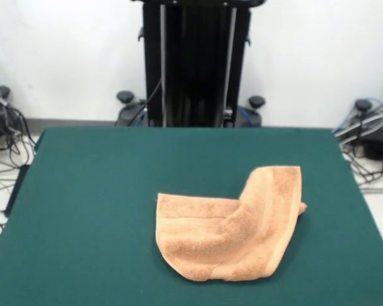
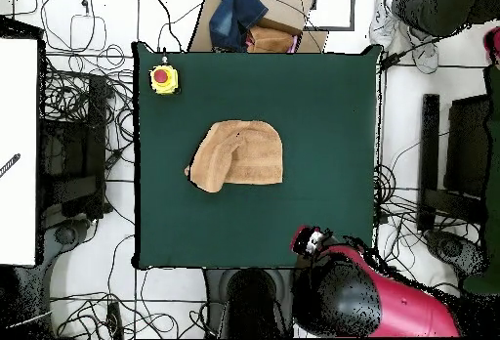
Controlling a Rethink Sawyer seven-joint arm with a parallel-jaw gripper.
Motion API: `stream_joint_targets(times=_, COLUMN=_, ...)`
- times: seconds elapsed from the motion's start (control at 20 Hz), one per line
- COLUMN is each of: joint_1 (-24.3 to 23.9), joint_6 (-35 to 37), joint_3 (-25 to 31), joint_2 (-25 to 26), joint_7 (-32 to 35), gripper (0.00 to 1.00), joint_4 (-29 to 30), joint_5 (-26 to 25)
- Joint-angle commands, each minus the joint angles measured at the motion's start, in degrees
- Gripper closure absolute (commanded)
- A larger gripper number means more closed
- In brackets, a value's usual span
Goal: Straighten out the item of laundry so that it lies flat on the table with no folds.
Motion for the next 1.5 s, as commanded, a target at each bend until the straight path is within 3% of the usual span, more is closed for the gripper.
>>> stream_joint_targets(times=0.05, joint_1=-5.0, joint_6=0.3, joint_3=8.3, joint_2=4.3, joint_7=-12.9, gripper=0.00, joint_4=0.5, joint_5=0.0)
stream_joint_targets(times=0.25, joint_1=-5.6, joint_6=-5.0, joint_3=8.2, joint_2=12.1, joint_7=-11.1, gripper=0.00, joint_4=-3.2, joint_5=-4.2)
stream_joint_targets(times=0.65, joint_1=-2.8, joint_6=-10.8, joint_3=4.1, joint_2=22.3, joint_7=-6.4, gripper=0.00, joint_4=-10.5, joint_5=-11.7)
stream_joint_targets(times=0.9, joint_1=0.1, joint_6=-18.4, joint_3=1.3, joint_2=29.8, joint_7=-2.6, gripper=0.00, joint_4=-14.8, joint_5=-16.0)
stream_joint_targets(times=1.15, joint_1=3.8, joint_6=-23.5, joint_3=-2.0, joint_2=34.9, joint_7=0.7, gripper=0.00, joint_4=-17.9, joint_5=-17.0)
stream_joint_targets(times=1.5, joint_1=11.4, joint_6=-29.6, joint_3=-8.4, joint_2=40.5, joint_7=4.2, gripper=0.00, joint_4=-21.6, joint_5=-13.7)
